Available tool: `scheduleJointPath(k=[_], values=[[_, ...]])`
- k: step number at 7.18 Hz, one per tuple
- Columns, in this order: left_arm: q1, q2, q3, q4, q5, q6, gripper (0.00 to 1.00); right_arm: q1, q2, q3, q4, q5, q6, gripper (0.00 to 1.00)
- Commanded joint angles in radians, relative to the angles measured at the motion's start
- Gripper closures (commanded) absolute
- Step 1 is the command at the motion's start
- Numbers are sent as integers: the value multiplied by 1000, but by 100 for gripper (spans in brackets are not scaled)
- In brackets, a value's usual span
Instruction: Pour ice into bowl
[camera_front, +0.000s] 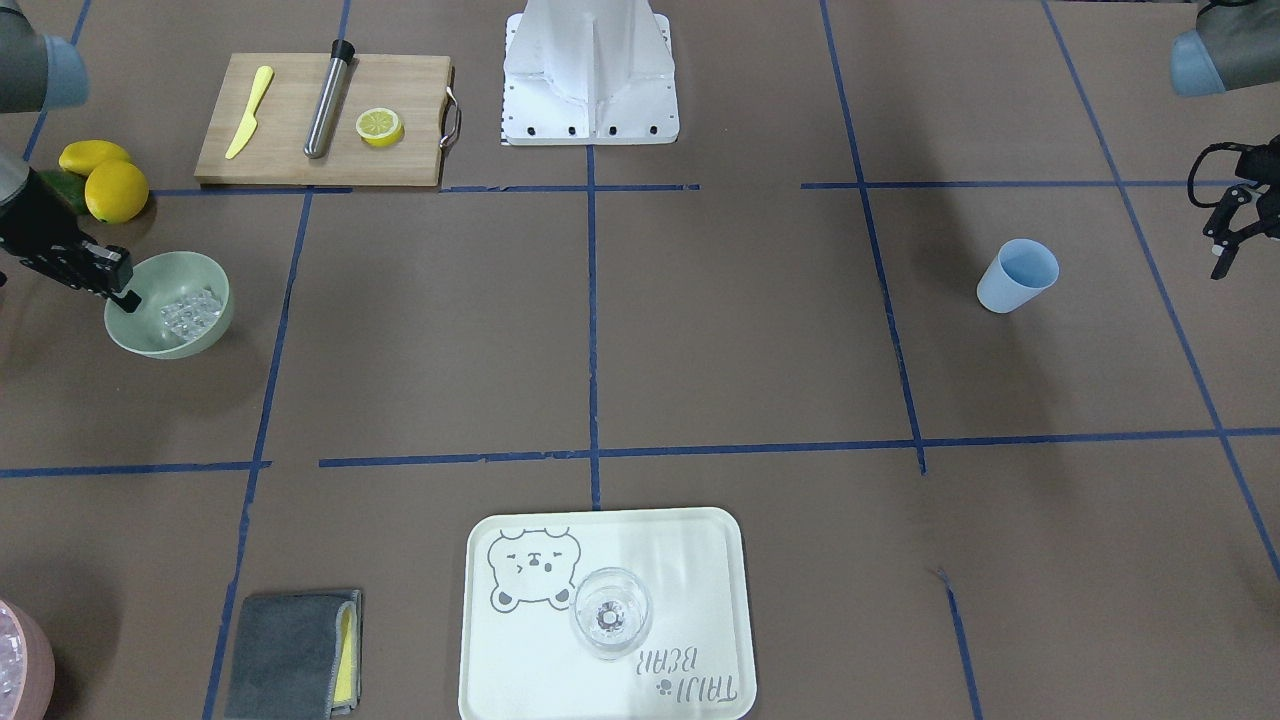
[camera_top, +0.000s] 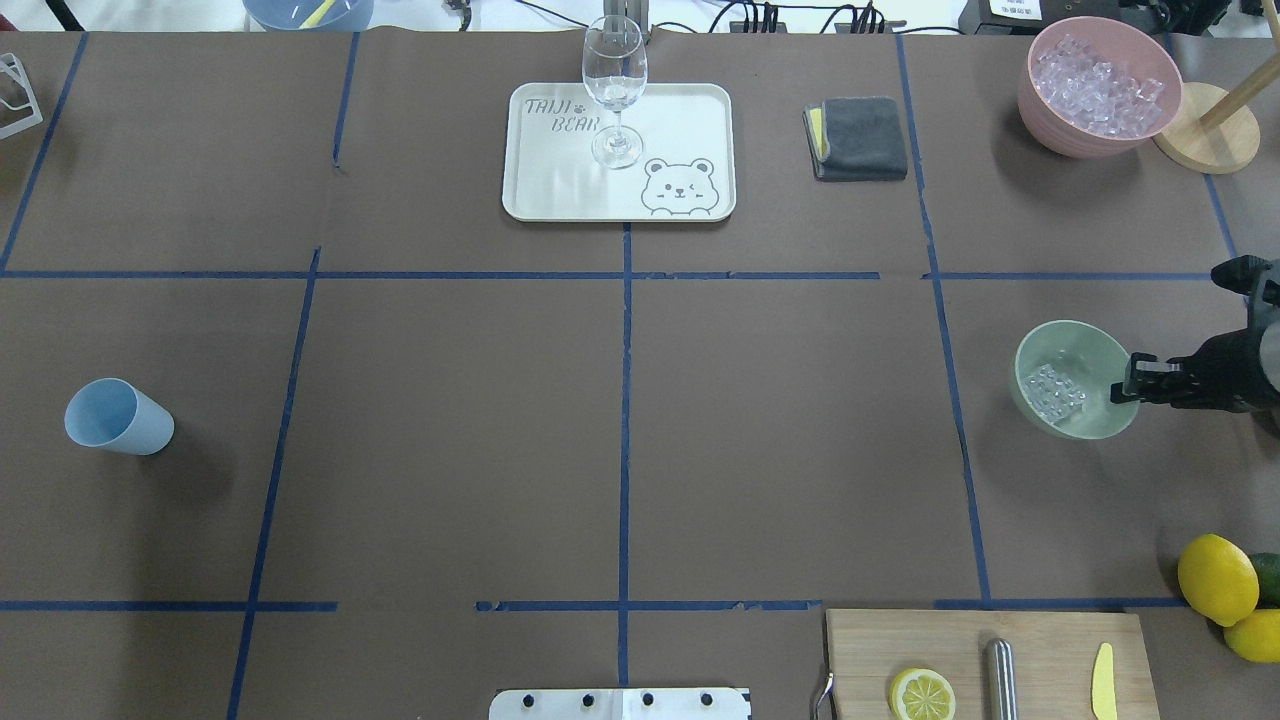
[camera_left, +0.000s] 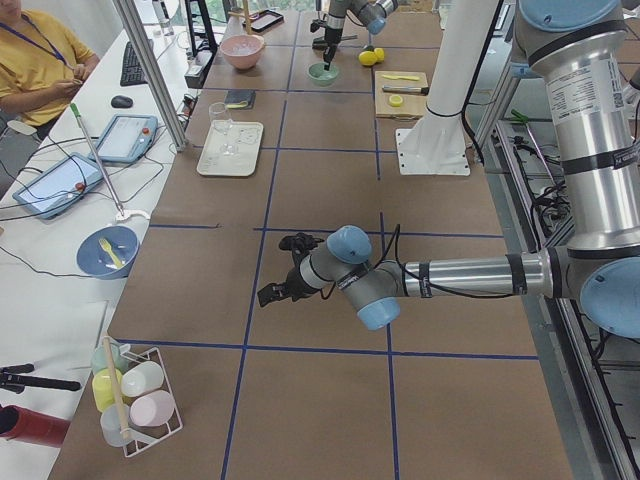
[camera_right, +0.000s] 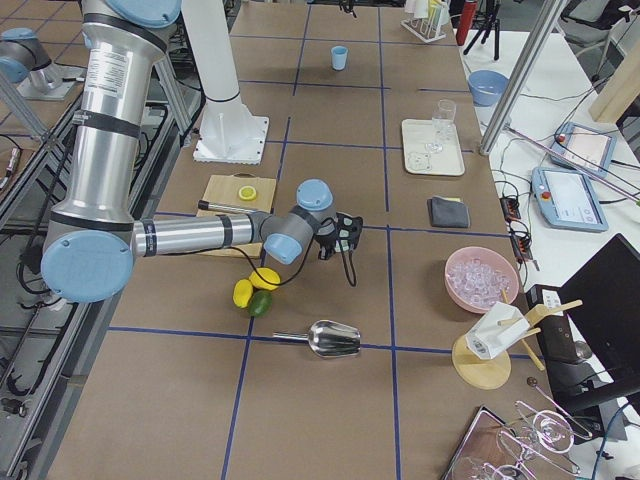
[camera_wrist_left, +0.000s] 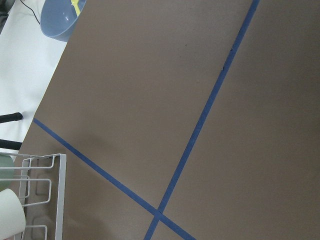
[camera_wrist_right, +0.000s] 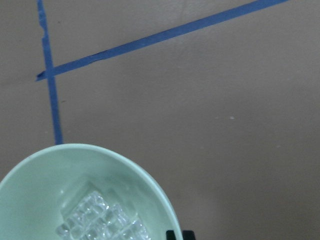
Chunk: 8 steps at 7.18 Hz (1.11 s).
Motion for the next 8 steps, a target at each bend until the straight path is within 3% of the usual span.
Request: scheduleJointPath(k=[1,2,3,4,5,6,7,8], values=[[0,1,-4,0,0,-2,0,24,-7,-72,92,41,-32,100],[0,1,-4,0,0,-2,0,21,-3,-81,92,41,-29,90],[-2,1,-6,0,-6,-2,0,22,-3,-89,94,41,-30,26],[-2,3,-4,0,-21,-2,0,24,-3,-87,94,41,-33,0],[-2,3,-3,0,-23,-2,0,68,-1,-77,89,73,-35,0],[0,1,-4,9,-23,-7,0,164,-3,-87,74,169,-65,0],[3,-6,0,27,-22,-69,0,249,0,-87,14,183,-176,0],[0,-20,-15,117,-79,-168,0,324,31,-89,-105,183,-326,0]])
